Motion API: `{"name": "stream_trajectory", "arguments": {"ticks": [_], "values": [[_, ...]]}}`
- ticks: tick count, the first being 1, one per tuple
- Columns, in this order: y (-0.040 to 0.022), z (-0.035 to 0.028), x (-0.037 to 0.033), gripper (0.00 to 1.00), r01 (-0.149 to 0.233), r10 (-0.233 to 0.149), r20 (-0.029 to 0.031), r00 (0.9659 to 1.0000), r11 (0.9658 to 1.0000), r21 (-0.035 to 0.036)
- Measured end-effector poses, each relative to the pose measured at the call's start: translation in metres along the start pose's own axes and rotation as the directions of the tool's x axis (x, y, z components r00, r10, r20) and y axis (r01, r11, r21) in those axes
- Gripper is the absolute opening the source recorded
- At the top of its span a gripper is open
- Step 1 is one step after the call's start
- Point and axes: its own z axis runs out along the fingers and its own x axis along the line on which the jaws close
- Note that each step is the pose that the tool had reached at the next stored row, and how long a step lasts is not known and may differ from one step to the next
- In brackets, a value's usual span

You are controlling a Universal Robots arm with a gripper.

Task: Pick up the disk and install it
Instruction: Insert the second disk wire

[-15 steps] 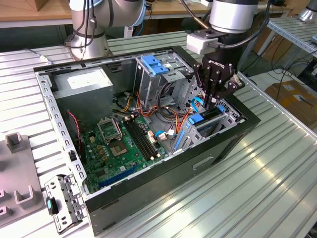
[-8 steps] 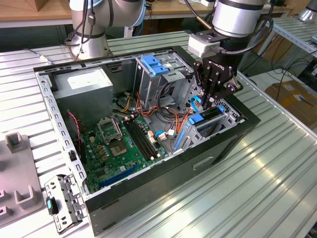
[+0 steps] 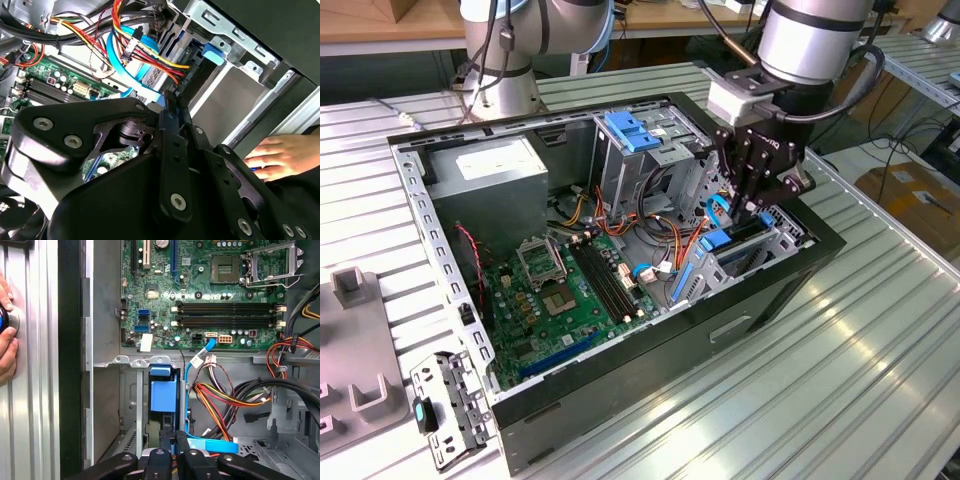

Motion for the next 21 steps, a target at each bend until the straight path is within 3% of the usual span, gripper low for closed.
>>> {"name": "stream_trajectory", "arguments": {"ticks": [2,10,17,21], "values": [[-0.0012,0.0007,0.0010,0.16,-0.001,0.001,0.0059,1.0000,1.0000,-0.0002],[-0.0030,0.0026,0.0017,0.16,-0.005,0.005,0.0198,0.9998,1.0000,-0.0005],[-0.0038,0.0057,0.0030,0.16,-0.007,0.007,0.0367,0.9993,1.0000,-0.0008],[-0.0039,0.0055,0.0032,0.16,-0.007,0.007,0.0397,0.9992,1.0000,-0.0008]]}}
